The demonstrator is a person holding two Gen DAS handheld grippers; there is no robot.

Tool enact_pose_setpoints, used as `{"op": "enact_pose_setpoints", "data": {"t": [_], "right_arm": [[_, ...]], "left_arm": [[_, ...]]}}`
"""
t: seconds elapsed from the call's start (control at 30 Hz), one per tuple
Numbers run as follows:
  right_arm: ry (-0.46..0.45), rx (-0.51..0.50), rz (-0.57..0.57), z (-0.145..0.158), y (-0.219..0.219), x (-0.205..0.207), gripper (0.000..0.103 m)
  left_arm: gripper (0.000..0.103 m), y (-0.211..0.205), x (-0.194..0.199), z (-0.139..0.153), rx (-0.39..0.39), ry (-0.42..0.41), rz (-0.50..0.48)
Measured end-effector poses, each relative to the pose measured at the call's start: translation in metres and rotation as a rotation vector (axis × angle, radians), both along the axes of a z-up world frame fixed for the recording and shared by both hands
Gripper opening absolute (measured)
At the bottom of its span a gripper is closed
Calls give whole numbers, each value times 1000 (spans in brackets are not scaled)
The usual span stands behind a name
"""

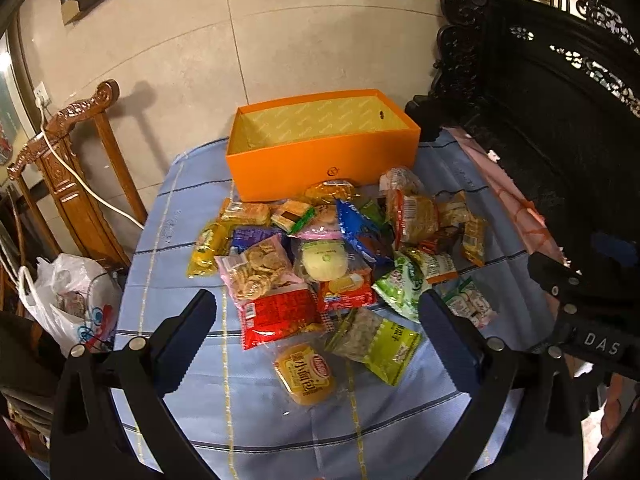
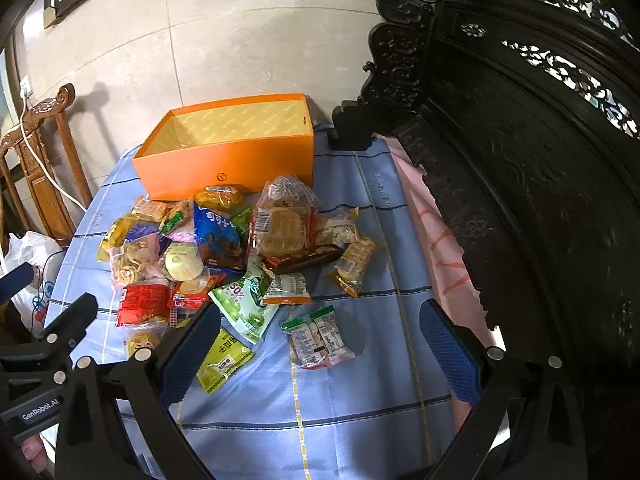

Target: Organize snacks

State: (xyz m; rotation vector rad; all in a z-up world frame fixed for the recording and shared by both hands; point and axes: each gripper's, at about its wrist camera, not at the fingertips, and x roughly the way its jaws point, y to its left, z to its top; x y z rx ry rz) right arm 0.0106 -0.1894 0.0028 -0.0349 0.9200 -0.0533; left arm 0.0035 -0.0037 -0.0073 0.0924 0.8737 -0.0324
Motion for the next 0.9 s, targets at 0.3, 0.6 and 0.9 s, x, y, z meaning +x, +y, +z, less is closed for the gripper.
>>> {"op": "enact_pose_setpoints", "data": {"t": [0.3,0.6,0.9], "right_arm": [[-5,-19,1,5,-1,1,99],[-24,9,9,6,1,-2,99],[-30,26,3,8,0,-3,99]], "left_arm": [[99,-1,0,3,10,-17,13],[99,1,1,2,20,-15,25],[99,2,1,4,30,-26,33]]}}
